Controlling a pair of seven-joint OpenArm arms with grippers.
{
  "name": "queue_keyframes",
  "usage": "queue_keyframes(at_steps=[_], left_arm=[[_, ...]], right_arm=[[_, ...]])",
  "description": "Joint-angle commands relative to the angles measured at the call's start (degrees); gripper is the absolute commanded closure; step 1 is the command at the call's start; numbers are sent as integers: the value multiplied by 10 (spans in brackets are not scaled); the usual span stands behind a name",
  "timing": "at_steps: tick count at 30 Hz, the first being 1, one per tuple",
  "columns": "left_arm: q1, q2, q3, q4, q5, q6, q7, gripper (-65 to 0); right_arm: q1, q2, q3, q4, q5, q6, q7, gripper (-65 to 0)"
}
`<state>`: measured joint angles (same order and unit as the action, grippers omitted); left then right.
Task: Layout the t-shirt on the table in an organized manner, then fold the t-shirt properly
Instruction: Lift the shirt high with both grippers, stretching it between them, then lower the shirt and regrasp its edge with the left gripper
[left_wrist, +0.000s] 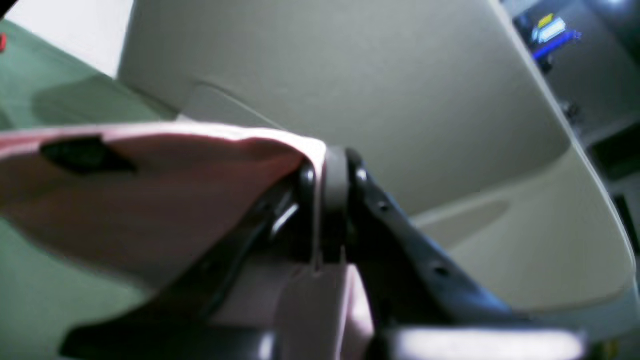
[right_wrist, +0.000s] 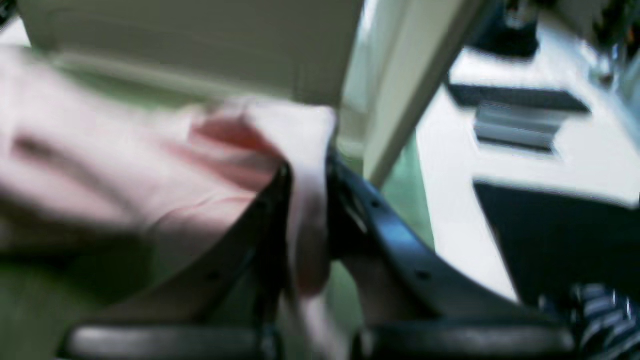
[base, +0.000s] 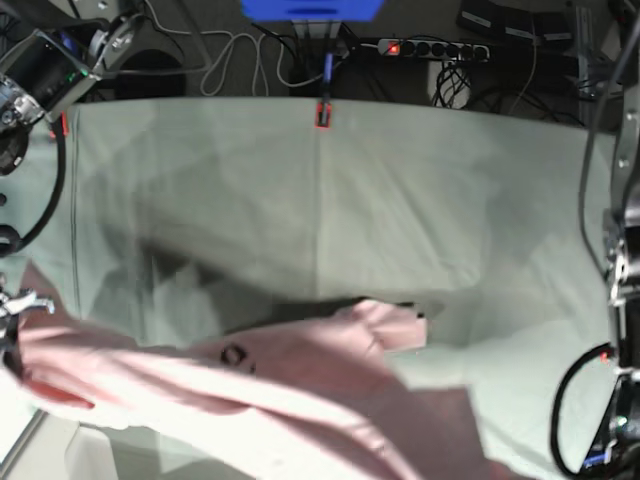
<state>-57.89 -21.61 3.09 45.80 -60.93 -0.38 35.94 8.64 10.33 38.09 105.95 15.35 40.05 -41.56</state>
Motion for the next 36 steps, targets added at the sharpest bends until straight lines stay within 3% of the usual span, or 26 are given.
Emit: queue_keyframes(at_steps=[1,4,8,15,18,22,25,28,33,36], left_arm=[[-18,6,-1,-12,-7,0,-1,-1],[-12,12,-1,-31,-7,0,-2,-1],[26,4,-18,-18,-13,0,0,-1],[140,-35,-145,153,-10,0,37,-1],[143,-49,-151,162,-12,0,39,-2],[143,-46,-150,153,-7,0,34,-68],[135,-14,-135,87,-7,1,31,-131],[121,2,-103,12,-7,1,-18,-137],[120,7,2,-106,-7,1,-150,-139],[123,6,42,-118,-11,1,-165,-139]], right_arm=[[-4,0,1,7,12,-1,17,0],[-39,-20,2,10,12,-1,28,0],[-77,-23,2,11,13,-1,62,0],[-91,-11,3,13,13,-1,93,0],[-86,-6,3,13,13,-1,94,0],[-64,-7,1,8,13,-1,88,0],[-62,-11,-4,-2,13,-1,88,0],[-63,-11,-18,-28,13,-1,89,0],[-75,-20,-14,-75,13,-1,93,0],[-84,-20,-16,-81,13,-1,94,0]])
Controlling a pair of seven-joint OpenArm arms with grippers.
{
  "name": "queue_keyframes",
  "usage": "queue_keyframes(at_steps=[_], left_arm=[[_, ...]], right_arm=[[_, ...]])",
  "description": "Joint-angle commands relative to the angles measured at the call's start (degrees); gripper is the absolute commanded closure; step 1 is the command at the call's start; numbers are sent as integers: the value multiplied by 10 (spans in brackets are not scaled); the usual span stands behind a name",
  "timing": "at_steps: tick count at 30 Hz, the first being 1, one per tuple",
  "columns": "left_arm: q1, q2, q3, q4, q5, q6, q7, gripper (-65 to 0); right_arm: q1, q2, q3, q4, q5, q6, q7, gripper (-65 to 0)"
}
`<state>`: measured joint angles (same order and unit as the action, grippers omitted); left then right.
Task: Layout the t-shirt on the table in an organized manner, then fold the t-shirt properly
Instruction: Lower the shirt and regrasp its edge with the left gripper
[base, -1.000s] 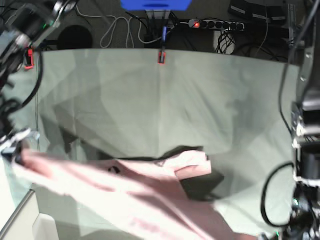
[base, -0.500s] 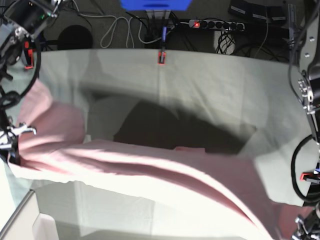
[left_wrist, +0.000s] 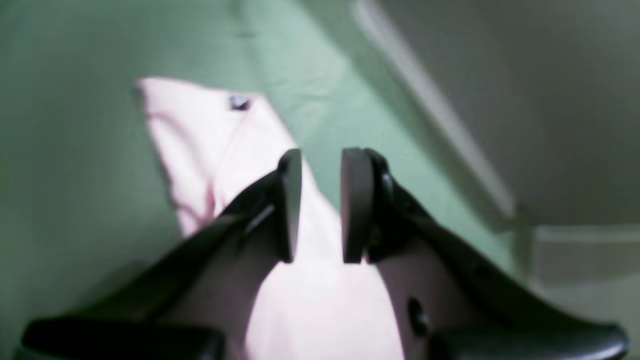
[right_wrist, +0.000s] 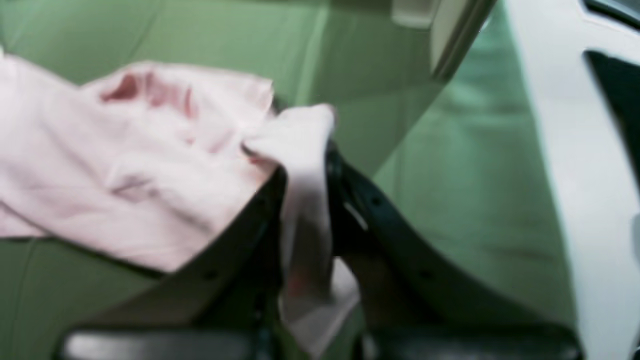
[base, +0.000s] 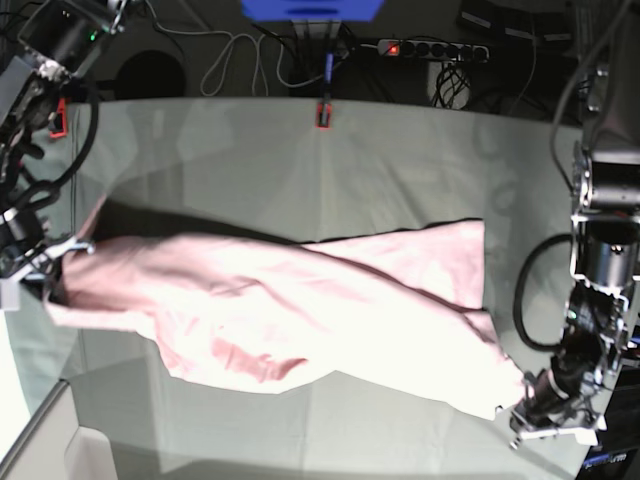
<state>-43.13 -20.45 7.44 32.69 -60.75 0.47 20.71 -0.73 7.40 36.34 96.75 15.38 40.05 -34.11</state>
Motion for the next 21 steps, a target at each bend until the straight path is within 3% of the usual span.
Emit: queue_keyframes(at_steps=[1,4,9,13,17,21], left_arm=[[-24,-6,-2,13,-14,-8,-4,-139],[-15,-6,-5,14,-16,-8,46,-150],[71,-8,-97,64,-52,-3,147,-311],[194,-8,-172,198,-55,-3,201,-427],[332,-1,-194,348,-53,-2,206,-426],[418,28,-190,391,-46,-1,206,-426]], right_arm=[[8,9,3,10,12,-1,20,0],[8,8,1,10,12,-1,20,0],[8,7,-1,10,12,-1,20,0],[8,7,-1,8,12,-1,20,0],[8,7,-2,1,12,-1,20,0],[7,6,-2,-2,13,-1,20,0]])
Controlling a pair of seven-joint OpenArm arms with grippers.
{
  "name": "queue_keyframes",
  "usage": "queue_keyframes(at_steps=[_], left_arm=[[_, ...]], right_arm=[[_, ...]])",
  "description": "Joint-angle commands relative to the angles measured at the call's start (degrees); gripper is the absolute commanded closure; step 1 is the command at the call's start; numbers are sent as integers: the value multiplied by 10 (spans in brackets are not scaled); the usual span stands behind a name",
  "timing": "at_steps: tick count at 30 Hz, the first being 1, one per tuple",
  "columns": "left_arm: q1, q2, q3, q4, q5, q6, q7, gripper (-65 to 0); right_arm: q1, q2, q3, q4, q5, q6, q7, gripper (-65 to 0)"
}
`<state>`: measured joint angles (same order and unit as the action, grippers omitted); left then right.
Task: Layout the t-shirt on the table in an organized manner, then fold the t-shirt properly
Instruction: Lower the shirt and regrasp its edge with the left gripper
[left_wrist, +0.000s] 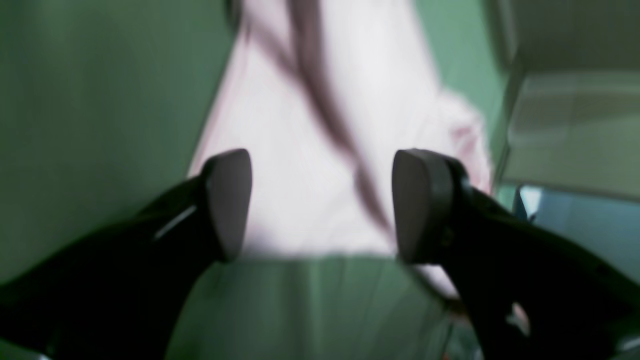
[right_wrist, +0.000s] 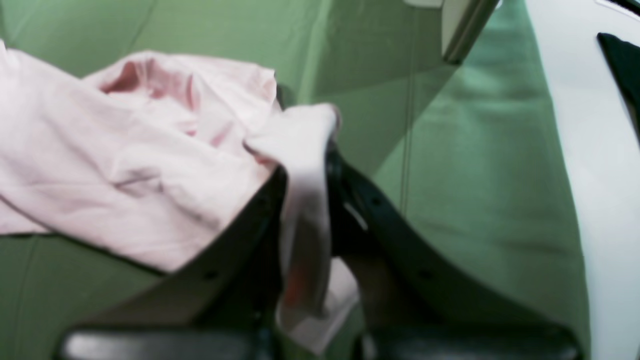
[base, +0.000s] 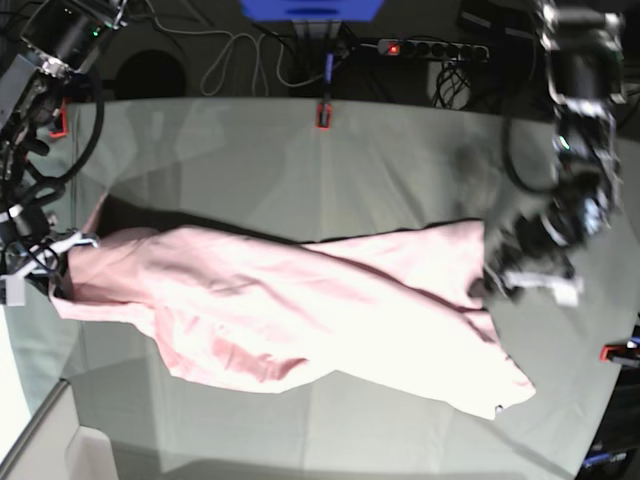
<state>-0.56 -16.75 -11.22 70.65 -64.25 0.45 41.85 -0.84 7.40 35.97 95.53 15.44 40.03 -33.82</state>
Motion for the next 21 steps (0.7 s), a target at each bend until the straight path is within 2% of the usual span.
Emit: queue_keyframes(at_steps=[1,5,11,13,19,21], left_arm=[[4,-3,-3,12,0,-1,-6,-426],[35,23,-12,16,82,-1,-6,-426],[71,41,-65,59,138,-1,-6,-426],[66,41,-67,58,166,-3,-6,-426],[17,79,-67,30,215,-5,-6,-420],[5,94,-67,29,221,-5,-5,-370]], right_arm=[[8,6,1,10,12,0,15,0],[0,7,-10,10,12,0,17,0],[-13,7,-22,13,12,0,17,0],[-14,7,-22,10,12,0,17,0],[-17,6,-22,10,12,0,17,0],[-23,6,-22,10,12,0,17,0]])
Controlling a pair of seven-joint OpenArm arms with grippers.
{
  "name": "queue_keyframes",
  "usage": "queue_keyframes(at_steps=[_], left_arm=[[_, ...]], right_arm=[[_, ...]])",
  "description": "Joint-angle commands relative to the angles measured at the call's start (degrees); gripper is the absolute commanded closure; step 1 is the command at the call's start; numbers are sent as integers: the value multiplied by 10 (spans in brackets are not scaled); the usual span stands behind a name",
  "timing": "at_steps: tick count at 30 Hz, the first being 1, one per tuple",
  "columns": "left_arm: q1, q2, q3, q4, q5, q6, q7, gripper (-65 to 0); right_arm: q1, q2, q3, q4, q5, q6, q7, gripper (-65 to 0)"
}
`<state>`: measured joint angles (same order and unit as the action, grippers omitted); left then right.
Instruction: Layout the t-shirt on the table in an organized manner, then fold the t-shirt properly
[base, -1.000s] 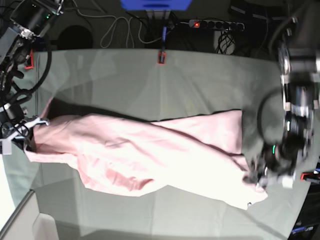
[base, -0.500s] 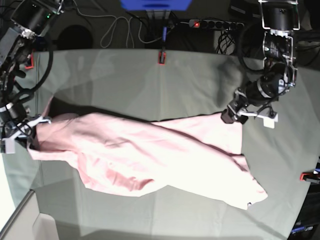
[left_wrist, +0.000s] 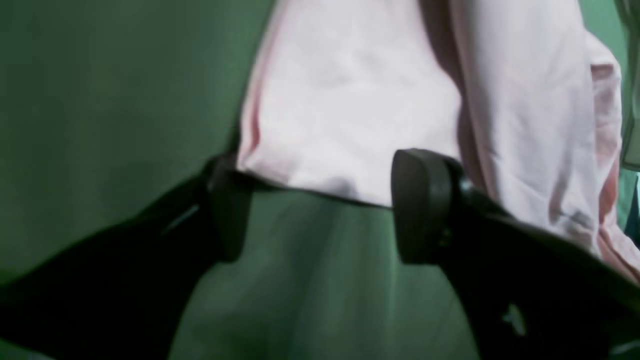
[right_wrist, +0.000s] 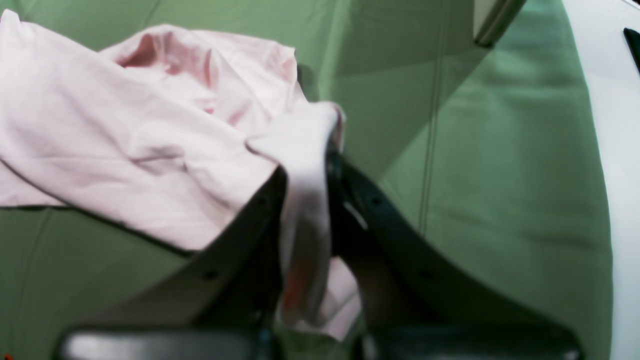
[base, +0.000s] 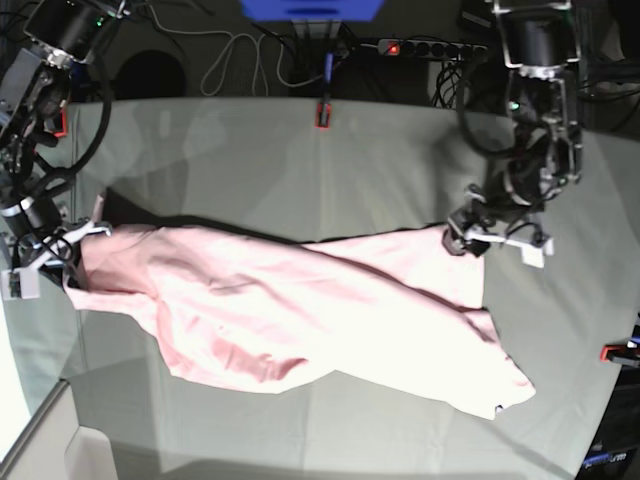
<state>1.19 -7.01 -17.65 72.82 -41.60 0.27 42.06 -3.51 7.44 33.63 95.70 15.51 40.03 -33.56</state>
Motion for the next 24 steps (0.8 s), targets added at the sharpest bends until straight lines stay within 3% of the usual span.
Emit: queue_keyframes(at_steps=[1,7,13,20,24], left_arm=[[-17,3,-2,7,-5,-4,-7,-330],[-23,12,-6,14,-11,-5,-8,-4],[-15,-14,-65,84,-13,-5,-1,0],[11,-15,-227,254,-13,-6,96,-1],[9,-16,-259,313,-13,-6,121,-1]], right_arm=[[3,6,2,9,12,0,14,0],[-10,8,6,9,12,0,14,0],[-37,10,5,18,12,0,14,0],[-121,7,1,90,12,0,14,0],[-156,6,-17,134,12,0,14,0]])
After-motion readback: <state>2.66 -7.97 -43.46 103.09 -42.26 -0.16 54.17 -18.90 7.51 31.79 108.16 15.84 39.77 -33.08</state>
